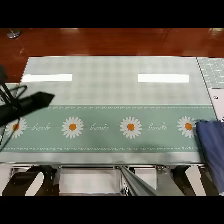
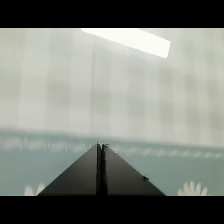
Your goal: Fold the shirts.
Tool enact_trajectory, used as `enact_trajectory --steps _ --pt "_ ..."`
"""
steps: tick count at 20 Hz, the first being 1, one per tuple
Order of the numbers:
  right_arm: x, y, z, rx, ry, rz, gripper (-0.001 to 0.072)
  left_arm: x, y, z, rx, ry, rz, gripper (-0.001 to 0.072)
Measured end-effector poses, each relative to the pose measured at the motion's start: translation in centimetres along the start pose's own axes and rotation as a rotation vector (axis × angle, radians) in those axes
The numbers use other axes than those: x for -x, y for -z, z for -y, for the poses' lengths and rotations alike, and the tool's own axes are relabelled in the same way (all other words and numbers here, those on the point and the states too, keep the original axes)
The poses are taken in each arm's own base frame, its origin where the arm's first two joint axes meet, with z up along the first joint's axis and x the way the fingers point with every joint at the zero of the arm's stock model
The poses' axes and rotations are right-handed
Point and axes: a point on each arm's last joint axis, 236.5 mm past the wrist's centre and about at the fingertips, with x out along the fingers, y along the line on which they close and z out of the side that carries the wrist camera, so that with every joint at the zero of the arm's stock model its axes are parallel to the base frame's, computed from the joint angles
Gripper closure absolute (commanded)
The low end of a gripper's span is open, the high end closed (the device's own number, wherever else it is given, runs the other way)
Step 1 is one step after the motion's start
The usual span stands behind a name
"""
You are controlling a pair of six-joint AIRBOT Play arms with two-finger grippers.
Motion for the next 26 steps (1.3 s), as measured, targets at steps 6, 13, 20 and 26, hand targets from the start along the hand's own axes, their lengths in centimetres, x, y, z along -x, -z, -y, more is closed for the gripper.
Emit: enact_trajectory --steps 6,13,20,26 --pt "-1.3 10.5 -25.0 0.701 -0.527 -0.15 0.0693 -1.2 -8.3 7.6 -0.153 0.12 -0.038 0.0683" --pt "-13.8 26.2 -20.6 1.122 -0.139 -0.403 0.0692 -8.4 2.2 1.6 -0.164 -0.082 -0.403 0.0682" --pt "-15.5 27.9 -19.2 1.172 -0.065 -0.415 0.0692 -9.2 4.7 -1.0 -0.185 -0.167 -0.486 0.0681" --pt "-15.6 28.0 -19.2 1.173 -0.06 -0.415 0.0692 -9.3 5.1 -1.4 -0.183 -0.178 -0.502 0.0681"
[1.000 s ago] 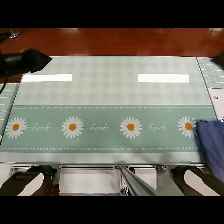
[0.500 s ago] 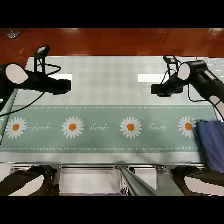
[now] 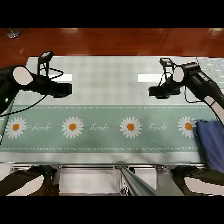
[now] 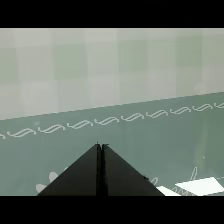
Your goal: Fold the shirts.
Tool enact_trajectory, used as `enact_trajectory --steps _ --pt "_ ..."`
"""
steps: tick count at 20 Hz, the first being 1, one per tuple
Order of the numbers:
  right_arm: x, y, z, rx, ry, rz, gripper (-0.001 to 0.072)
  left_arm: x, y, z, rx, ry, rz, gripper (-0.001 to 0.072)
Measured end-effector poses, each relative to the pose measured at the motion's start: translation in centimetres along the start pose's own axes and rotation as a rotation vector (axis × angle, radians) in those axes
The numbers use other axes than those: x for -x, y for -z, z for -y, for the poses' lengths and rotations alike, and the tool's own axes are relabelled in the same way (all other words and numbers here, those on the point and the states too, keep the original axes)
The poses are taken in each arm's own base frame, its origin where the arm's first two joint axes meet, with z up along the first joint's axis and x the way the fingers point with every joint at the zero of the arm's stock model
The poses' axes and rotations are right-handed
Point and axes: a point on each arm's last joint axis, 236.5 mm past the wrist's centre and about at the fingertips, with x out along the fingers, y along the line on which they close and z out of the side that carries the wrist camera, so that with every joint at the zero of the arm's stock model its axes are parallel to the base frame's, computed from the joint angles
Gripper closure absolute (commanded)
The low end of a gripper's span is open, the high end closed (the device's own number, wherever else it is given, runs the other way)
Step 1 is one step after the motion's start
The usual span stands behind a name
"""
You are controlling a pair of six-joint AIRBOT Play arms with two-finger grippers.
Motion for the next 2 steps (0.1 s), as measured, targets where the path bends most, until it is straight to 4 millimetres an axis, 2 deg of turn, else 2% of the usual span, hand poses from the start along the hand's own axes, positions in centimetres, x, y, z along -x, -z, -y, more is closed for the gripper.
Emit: enact_trajectory --steps 2 --pt "0.0 -0.02 0.05 0.001 0.002 0.001 0.0693 -0.04 0.02 -0.04 0.0 -0.001 -0.001 0.0681"
